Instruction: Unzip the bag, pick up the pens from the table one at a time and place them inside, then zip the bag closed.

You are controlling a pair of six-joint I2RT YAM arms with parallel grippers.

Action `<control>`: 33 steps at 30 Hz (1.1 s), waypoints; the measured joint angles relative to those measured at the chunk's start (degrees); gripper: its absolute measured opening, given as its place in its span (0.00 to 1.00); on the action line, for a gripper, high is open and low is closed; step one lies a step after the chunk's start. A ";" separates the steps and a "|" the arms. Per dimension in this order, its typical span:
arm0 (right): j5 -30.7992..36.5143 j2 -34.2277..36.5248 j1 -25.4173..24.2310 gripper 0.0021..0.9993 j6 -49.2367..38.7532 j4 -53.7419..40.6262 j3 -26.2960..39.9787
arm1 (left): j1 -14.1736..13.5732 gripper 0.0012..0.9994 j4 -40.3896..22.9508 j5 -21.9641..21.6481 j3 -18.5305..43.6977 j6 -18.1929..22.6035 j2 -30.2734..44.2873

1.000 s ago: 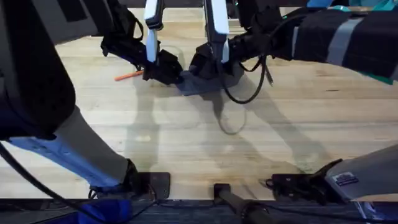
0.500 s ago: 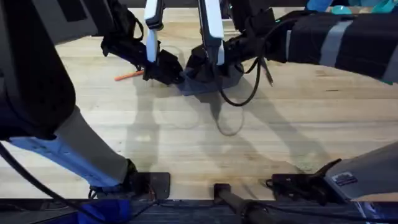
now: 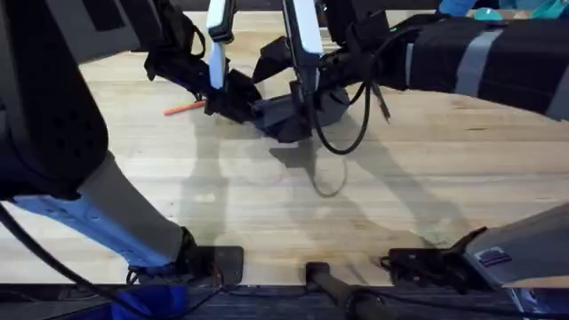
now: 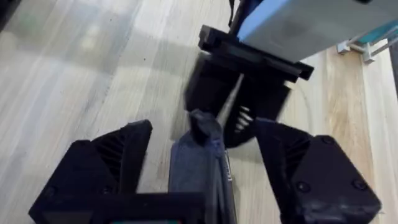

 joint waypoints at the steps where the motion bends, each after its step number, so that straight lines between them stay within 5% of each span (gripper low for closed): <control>1: -0.02 0.00 0.00 1.00 -0.01 -0.01 0.00 | 0.00 0.29 0.07 -0.01 0.00 -0.05 0.01; 5: -0.02 0.00 0.00 1.00 0.01 -0.01 0.00 | 0.00 0.79 0.21 -0.03 0.00 -0.02 0.01; 7: -0.02 0.00 0.00 1.00 0.00 -0.01 0.00 | 0.00 0.94 0.16 -0.03 0.00 -0.06 0.01; 9: -0.02 0.00 0.00 1.00 0.00 -0.01 0.00 | 0.00 0.88 0.20 -0.04 0.00 0.07 0.01; 12: -0.02 0.00 0.00 1.00 -0.15 0.01 0.00 | 0.00 0.99 0.30 -0.05 0.00 -0.06 0.01; 24: 0.59 0.00 0.00 1.00 -0.88 -0.05 0.02 | 0.00 0.99 -0.05 -0.03 0.00 -0.02 0.01; 33: 9.79 -5.08 0.00 1.00 -0.39 -7.63 0.02 | 1.63 1.00 -5.41 -0.52 0.90 -4.35 -0.47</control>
